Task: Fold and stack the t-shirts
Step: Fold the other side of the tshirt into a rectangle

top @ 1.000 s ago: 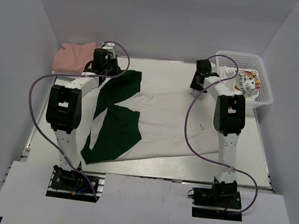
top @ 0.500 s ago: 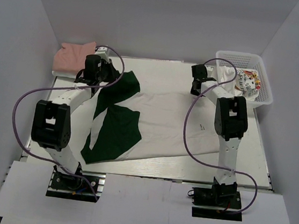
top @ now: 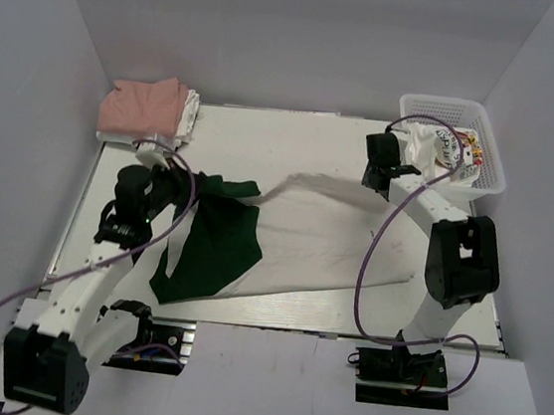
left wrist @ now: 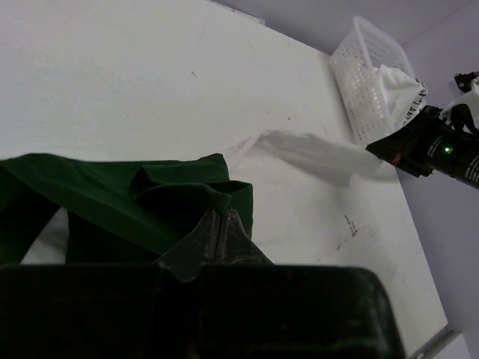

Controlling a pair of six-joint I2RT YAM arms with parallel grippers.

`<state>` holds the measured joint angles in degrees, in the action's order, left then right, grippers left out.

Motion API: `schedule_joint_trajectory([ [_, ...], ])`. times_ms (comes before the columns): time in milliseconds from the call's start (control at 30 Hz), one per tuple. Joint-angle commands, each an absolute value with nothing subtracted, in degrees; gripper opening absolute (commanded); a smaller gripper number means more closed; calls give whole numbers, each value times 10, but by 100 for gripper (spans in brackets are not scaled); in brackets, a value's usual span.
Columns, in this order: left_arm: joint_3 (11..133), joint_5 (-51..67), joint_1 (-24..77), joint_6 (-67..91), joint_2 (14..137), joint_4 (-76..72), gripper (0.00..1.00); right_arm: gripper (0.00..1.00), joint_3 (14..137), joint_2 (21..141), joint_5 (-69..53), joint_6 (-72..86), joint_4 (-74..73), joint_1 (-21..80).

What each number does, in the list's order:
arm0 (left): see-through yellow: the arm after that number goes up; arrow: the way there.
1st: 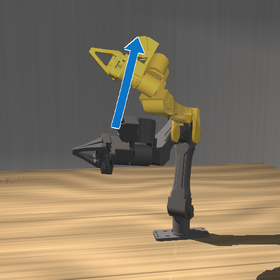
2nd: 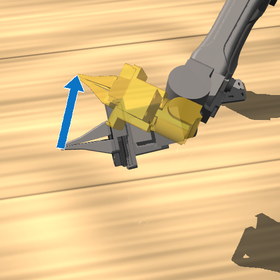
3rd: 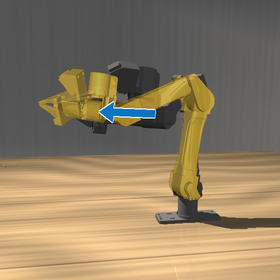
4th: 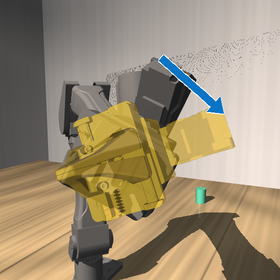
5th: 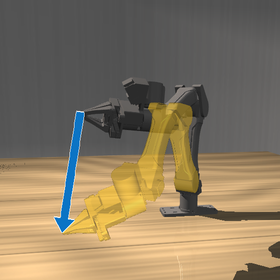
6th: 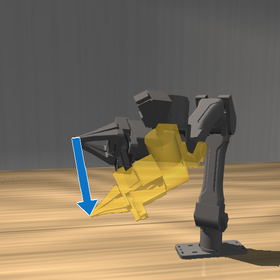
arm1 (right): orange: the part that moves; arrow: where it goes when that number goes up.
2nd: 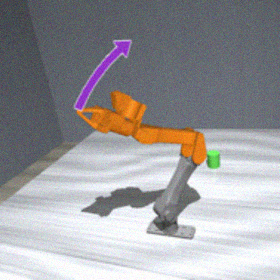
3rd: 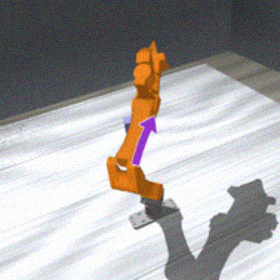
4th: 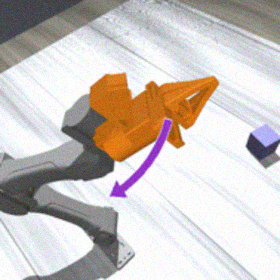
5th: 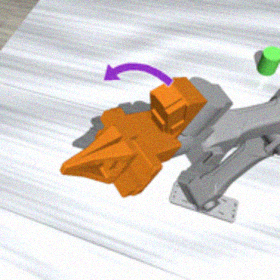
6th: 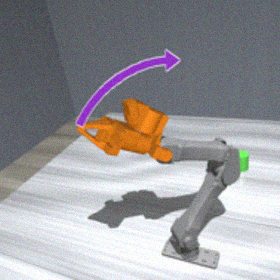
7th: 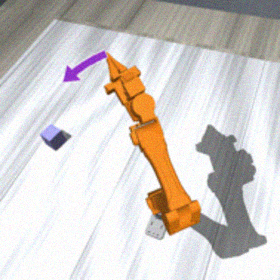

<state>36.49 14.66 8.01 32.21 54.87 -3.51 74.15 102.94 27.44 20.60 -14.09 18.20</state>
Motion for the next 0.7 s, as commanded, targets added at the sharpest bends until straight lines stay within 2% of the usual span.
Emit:
schedule_joint_trajectory([
  [0,331,149,82,359,470,46,0,0,697,982,309,207,-117,182],
  [133,276,149,82,385,365,118,0,0,671,954,324,200,-114,177],
  [433,236,100,82,475,166,348,0,0,624,910,386,208,-142,175],
  [667,254,42,76,529,116,432,0,0,586,889,368,239,-163,158],
])
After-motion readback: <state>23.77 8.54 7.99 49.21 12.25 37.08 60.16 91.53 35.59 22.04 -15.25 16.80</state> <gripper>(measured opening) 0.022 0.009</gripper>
